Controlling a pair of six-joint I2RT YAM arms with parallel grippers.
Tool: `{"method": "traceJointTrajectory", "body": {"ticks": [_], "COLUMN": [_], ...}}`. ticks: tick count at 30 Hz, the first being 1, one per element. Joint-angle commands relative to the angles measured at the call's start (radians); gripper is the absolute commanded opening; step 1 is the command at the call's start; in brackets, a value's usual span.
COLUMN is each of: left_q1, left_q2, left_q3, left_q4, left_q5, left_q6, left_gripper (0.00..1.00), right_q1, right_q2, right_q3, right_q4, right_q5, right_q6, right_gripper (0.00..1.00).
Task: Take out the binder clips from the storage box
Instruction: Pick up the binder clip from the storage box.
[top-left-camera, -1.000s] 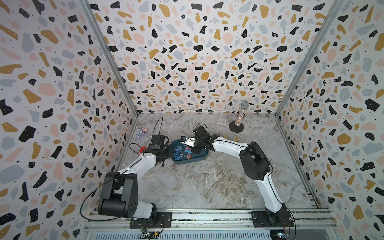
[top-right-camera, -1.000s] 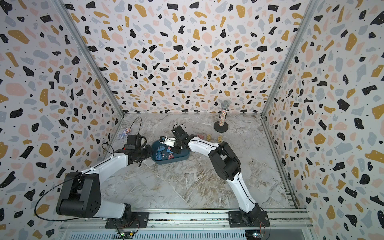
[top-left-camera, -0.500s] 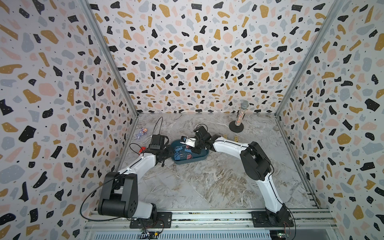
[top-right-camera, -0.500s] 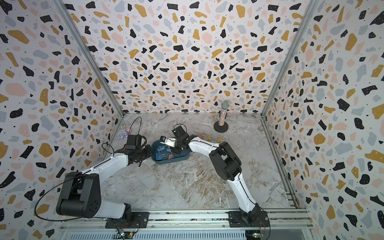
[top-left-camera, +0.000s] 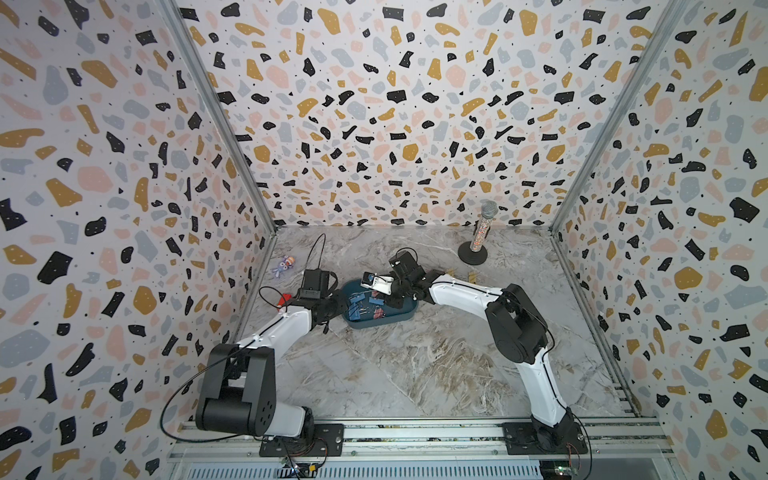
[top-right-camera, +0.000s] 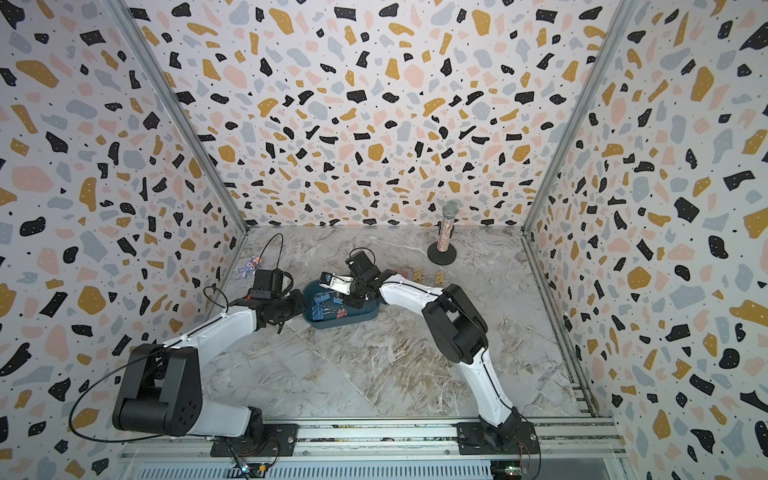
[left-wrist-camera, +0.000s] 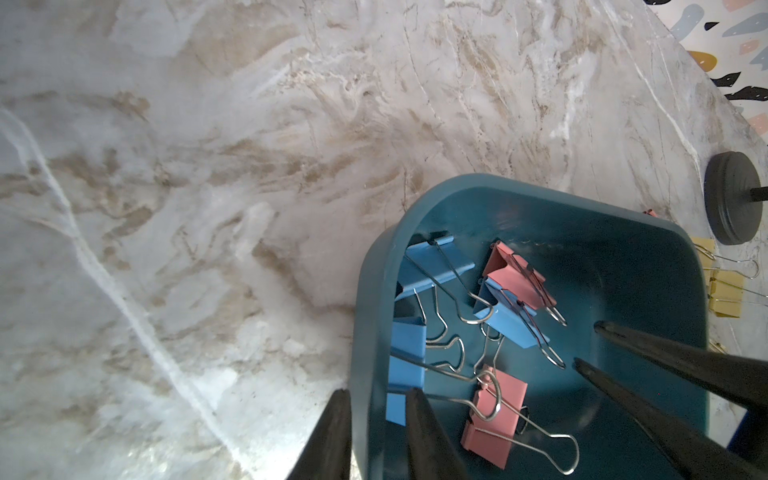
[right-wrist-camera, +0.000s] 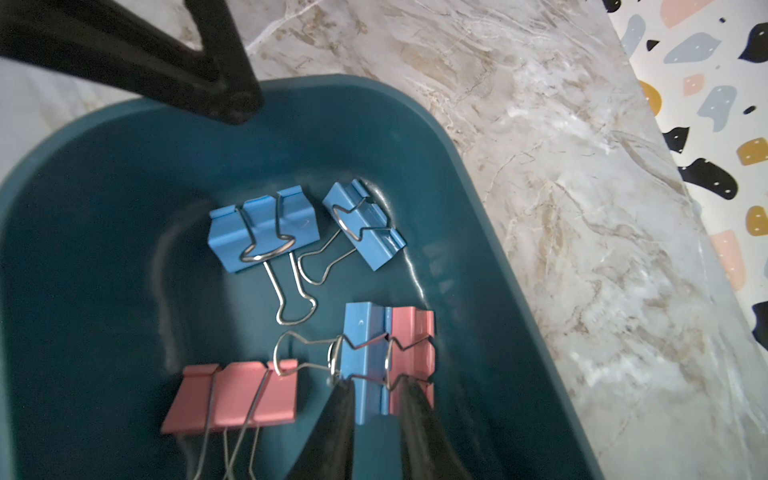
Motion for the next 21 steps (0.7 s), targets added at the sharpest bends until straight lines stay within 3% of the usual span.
{"method": "traceJointTrajectory", "body": {"ticks": [1,21], "left_q1": [0.007,0.007], "left_q2": [-0.015,-0.014], "left_q3": [-0.014,-0.013], "left_q4": [0.019,0.019], "left_q5": [0.005,0.009], "left_q6": [-0.010,-0.007], "left_gripper": [0.27,0.27], "right_q1": [0.010,0.039], "right_q2": [-0.083,0.000], "right_q3": [-0.010,0.067], "right_q4": [0.006,-0.027], "right_q5": [-0.039,0.034], "right_q6": [0.001,-0.051], "right_gripper": [0.25,0.28]}}
